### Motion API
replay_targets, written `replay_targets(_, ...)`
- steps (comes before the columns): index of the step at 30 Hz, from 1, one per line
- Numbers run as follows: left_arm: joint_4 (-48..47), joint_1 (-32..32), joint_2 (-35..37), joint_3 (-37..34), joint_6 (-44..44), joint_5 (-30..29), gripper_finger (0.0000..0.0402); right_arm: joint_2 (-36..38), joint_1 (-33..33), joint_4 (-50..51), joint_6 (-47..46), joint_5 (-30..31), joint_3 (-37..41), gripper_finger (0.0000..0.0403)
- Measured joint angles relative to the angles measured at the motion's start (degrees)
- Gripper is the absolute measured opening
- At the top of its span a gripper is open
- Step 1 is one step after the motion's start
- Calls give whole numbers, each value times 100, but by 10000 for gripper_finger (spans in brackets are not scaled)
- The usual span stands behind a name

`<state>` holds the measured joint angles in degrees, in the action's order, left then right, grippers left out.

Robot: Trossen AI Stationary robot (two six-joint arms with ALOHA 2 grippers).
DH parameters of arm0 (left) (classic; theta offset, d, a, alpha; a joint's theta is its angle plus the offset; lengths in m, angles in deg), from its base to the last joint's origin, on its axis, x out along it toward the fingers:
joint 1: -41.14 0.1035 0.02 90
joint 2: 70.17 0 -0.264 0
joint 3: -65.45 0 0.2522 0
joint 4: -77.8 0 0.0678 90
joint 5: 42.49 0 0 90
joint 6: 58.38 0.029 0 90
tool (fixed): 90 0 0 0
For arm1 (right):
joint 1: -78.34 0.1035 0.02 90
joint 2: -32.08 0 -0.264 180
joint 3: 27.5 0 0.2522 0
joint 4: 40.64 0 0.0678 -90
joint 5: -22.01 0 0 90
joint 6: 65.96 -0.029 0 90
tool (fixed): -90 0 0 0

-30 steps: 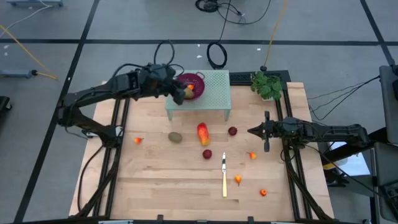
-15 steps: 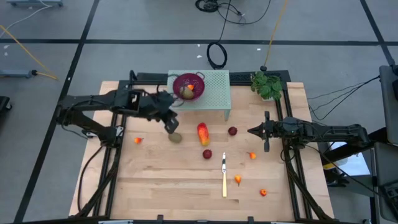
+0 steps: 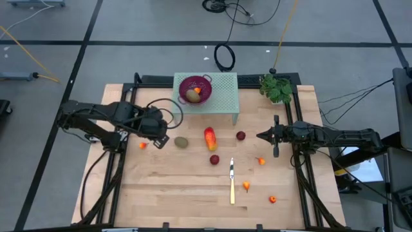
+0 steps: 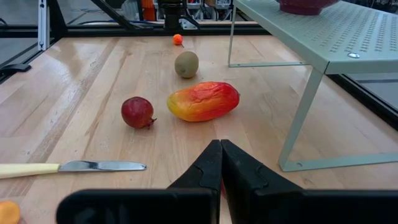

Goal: Pick & Place Fruit
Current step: Put the pear into violet strainer bowl on the shelf

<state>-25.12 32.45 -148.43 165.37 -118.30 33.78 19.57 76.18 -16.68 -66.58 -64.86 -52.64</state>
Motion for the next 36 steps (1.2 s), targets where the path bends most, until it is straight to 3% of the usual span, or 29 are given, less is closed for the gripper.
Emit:
replay_targets(4, -77, -69, -2, -344, -394, 28, 16, 0, -2, 0, 0, 0, 1, 4)
replay_targets(18, -64, -114, -7, -2108, 25, 564, 6, -1, -1, 0, 0, 0, 1, 4)
replay_targets(28, 345, -110, -7, -2818, 623, 473, 57, -1, 0, 0, 0, 0, 2, 4)
replay_targets(36, 590, -110, -7, -3189, 602, 473, 134, -1, -1, 0, -17, 0, 1, 4)
